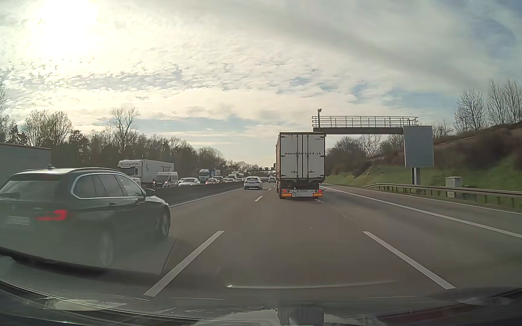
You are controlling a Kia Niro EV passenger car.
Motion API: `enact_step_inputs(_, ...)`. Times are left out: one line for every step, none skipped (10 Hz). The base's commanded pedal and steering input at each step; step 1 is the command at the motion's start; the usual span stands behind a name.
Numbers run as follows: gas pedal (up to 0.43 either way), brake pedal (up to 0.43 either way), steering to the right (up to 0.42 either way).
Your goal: Follow the waypoints while adhering to traffic rules and regulations
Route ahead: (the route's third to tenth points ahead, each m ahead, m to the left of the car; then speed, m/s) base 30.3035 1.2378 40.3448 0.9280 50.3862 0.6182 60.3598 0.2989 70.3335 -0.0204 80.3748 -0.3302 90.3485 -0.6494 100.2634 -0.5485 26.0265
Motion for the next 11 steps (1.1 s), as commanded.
enact_step_inputs(0.197, 0.000, 0.002)
enact_step_inputs(0.197, 0.000, 0.002)
enact_step_inputs(0.197, 0.000, 0.001)
enact_step_inputs(0.197, 0.000, 0.001)
enact_step_inputs(0.209, 0.000, 0.001)
enact_step_inputs(0.228, 0.000, 0.001)
enact_step_inputs(0.248, 0.000, 0.001)
enact_step_inputs(0.268, 0.000, 0.001)
enact_step_inputs(0.299, 0.000, 0.002)
enact_step_inputs(0.299, 0.000, 0.002)
enact_step_inputs(0.299, 0.000, 0.001)
